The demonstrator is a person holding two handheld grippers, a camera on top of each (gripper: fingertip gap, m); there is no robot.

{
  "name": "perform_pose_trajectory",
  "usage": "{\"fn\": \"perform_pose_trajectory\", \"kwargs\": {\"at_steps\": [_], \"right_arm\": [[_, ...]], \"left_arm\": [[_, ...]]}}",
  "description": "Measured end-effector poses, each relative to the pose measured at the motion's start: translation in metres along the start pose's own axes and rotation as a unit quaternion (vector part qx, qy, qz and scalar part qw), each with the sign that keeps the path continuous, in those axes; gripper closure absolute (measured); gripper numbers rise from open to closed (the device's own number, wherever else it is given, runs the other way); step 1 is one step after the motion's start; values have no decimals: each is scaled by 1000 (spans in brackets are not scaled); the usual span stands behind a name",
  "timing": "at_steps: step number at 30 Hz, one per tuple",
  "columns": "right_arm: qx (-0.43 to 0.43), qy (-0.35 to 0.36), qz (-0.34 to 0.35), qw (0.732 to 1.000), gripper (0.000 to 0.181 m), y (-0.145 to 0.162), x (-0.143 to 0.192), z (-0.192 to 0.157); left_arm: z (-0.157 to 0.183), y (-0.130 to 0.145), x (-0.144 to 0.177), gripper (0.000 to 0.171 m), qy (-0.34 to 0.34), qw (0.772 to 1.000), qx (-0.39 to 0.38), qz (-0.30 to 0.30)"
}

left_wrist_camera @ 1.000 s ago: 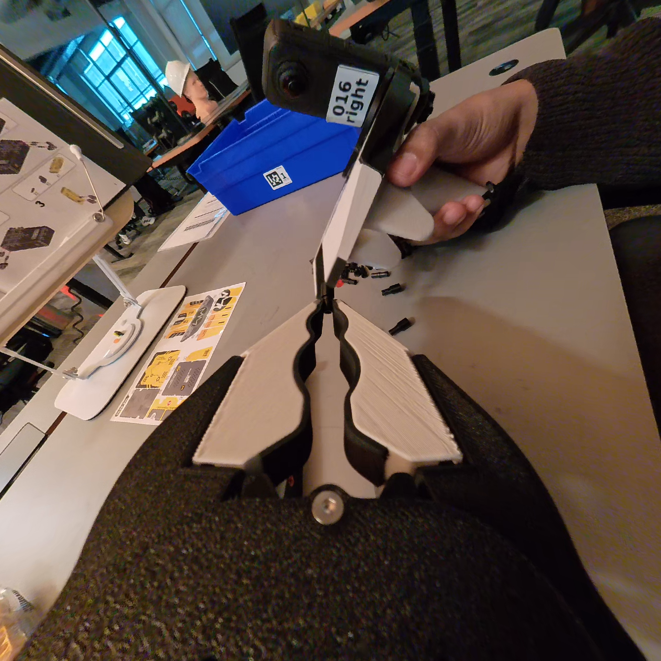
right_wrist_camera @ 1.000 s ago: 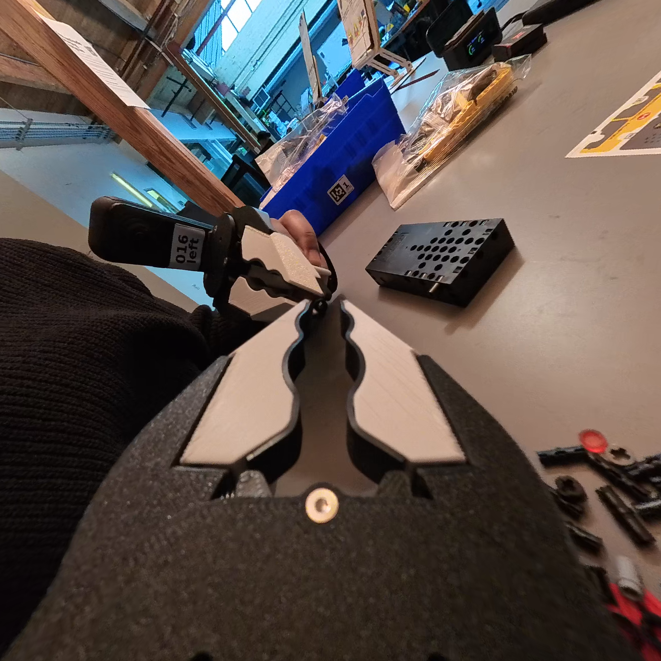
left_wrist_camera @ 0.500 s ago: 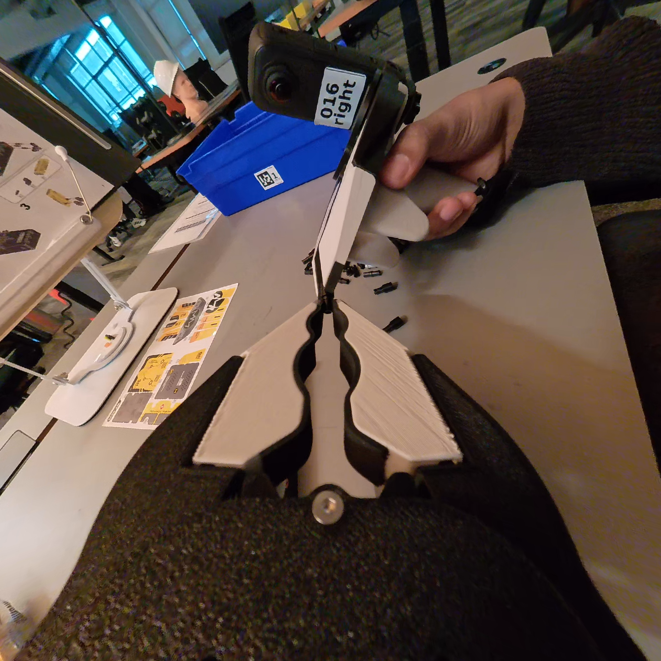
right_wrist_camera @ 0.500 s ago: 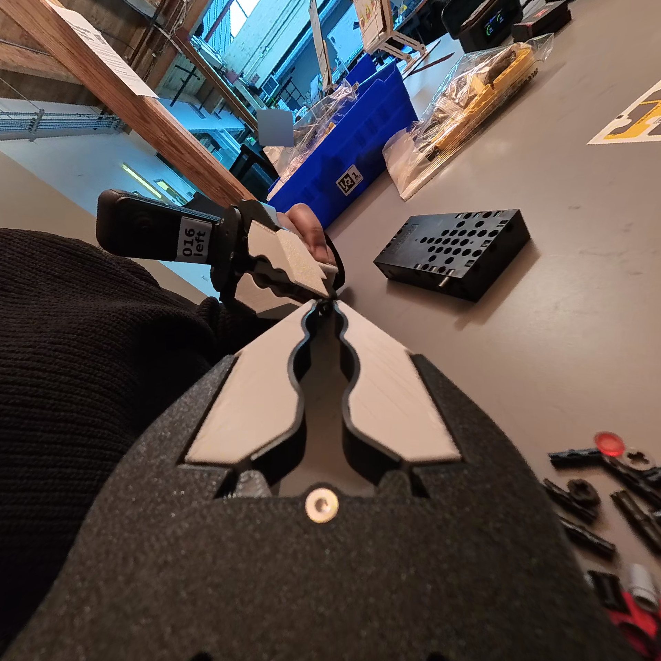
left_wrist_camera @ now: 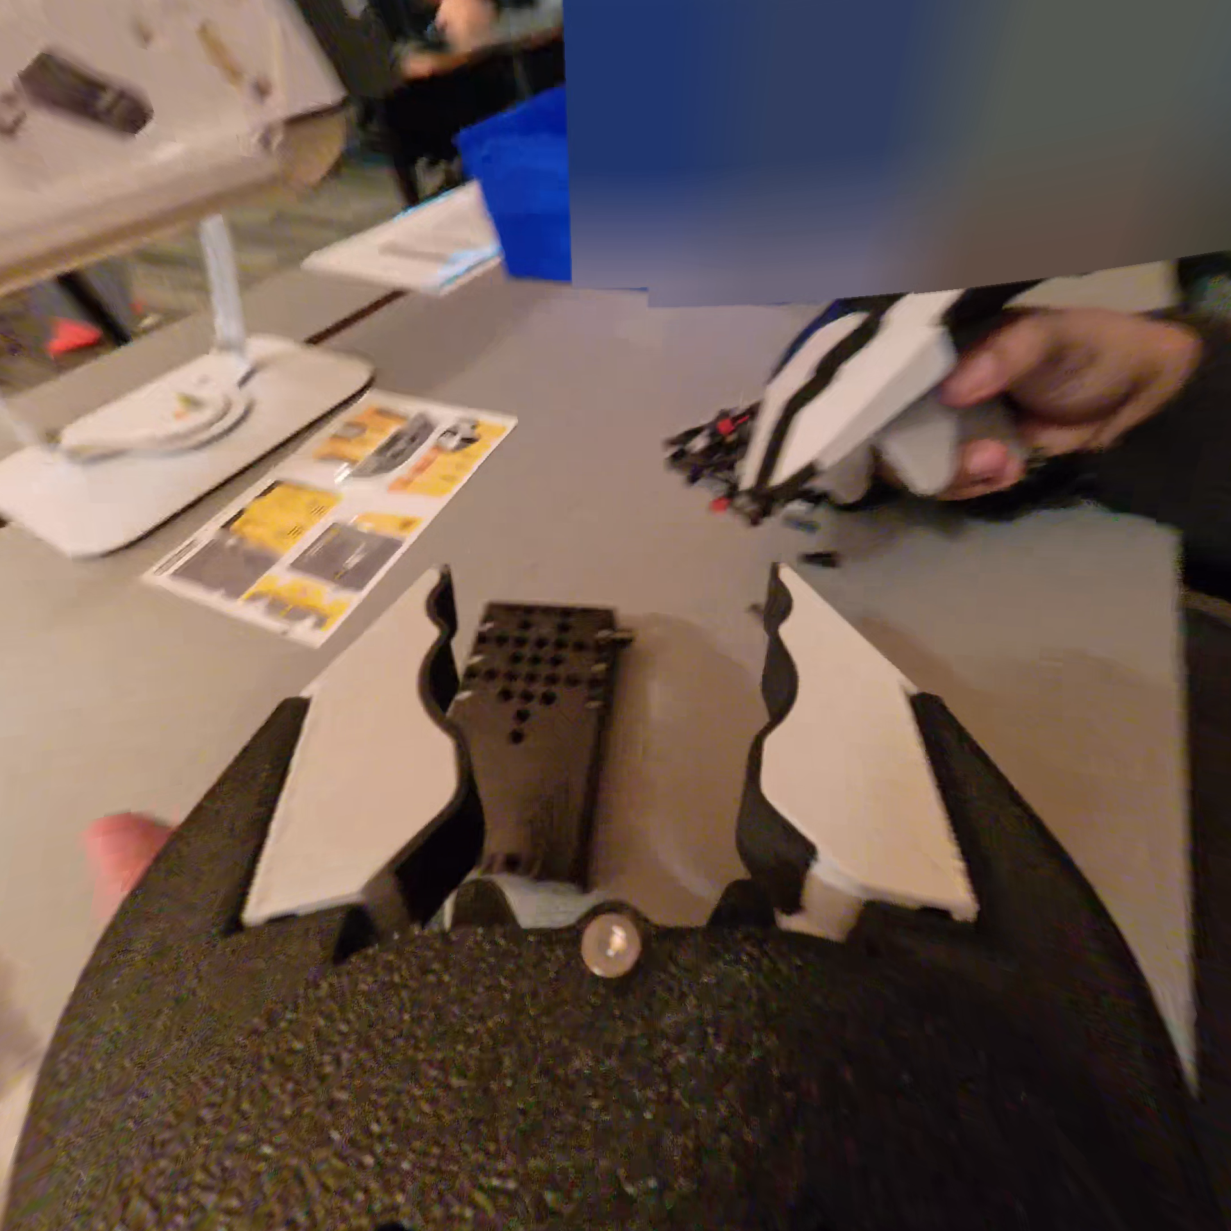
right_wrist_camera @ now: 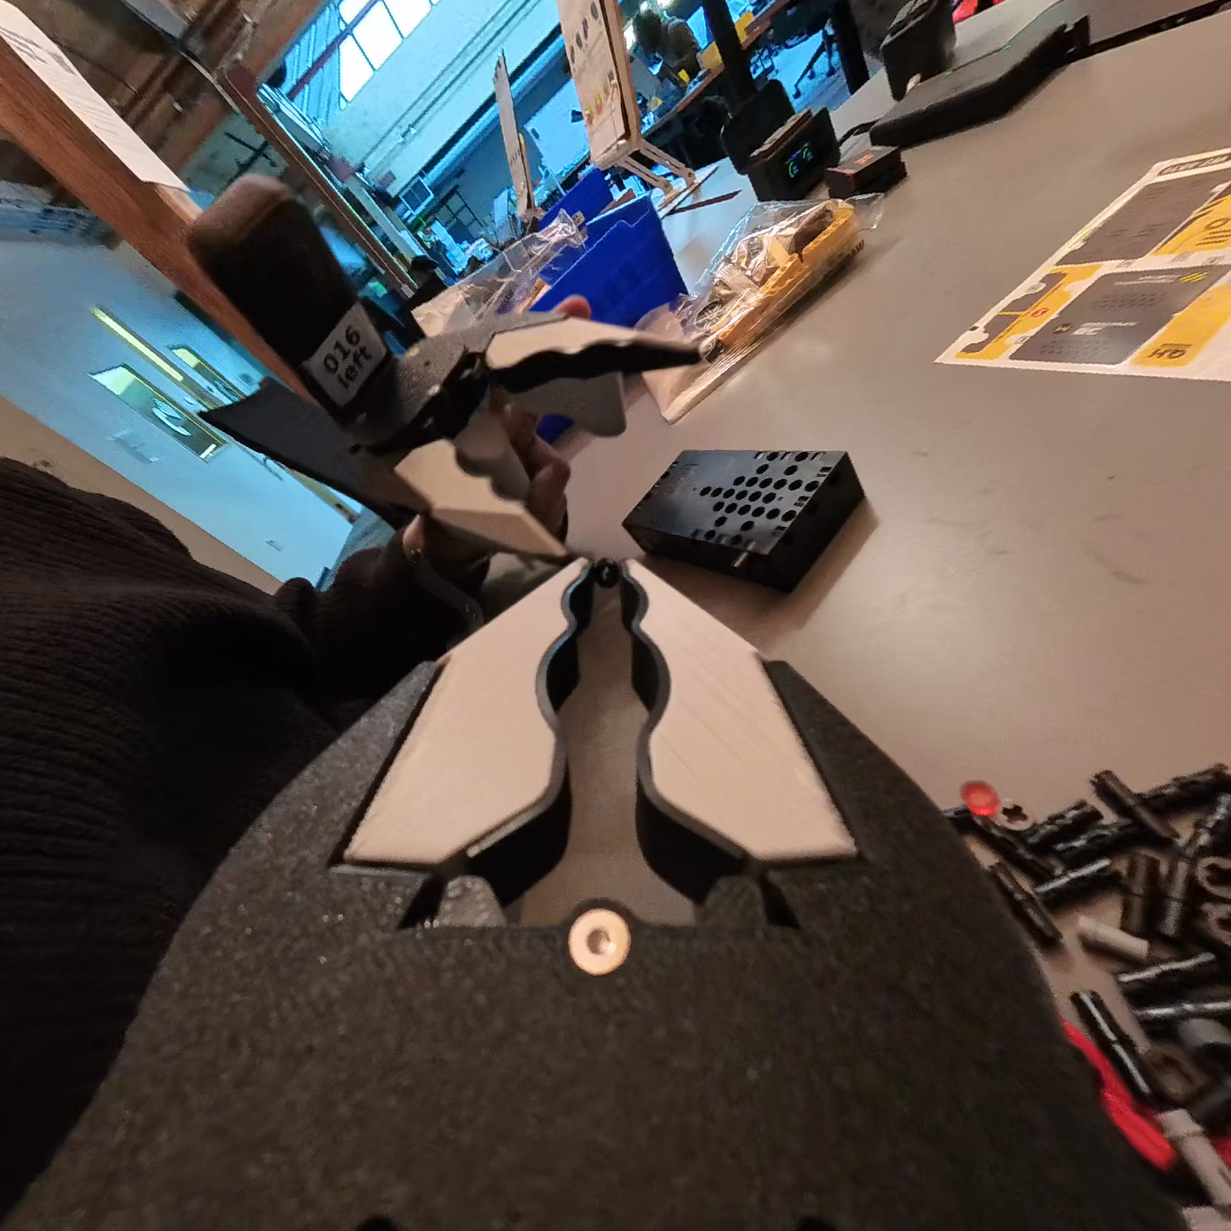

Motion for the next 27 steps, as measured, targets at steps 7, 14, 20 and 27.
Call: {"fn": "perform_pose_trajectory", "kwargs": {"at_steps": [7,14,20,27], "right_arm": [[4,7,9,1000,174,-2,1,0],[7,14,15,1000,174,-2,2,1],[53,56,29,997,174,-5,3,0],[273,226,8,935,174,0,-6,-11]], "left_arm": [[-38,23,-10,75,-65,988,17,-139],[-30,39,-25,75,-5,980,28,-197],[-27,38,-25,106,17,979,59,-194],[-35,40,-17,106,111,952,257,-124]]}}
Point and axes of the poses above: each gripper's, where its closed fingertips meet, x back along the fingers, y out of its underside, z = x × y across the jaws, the point moved 9 cm from there along x, back along the fingers, and after that the axes turned 7 degrees about y, right-handed, at the moved point
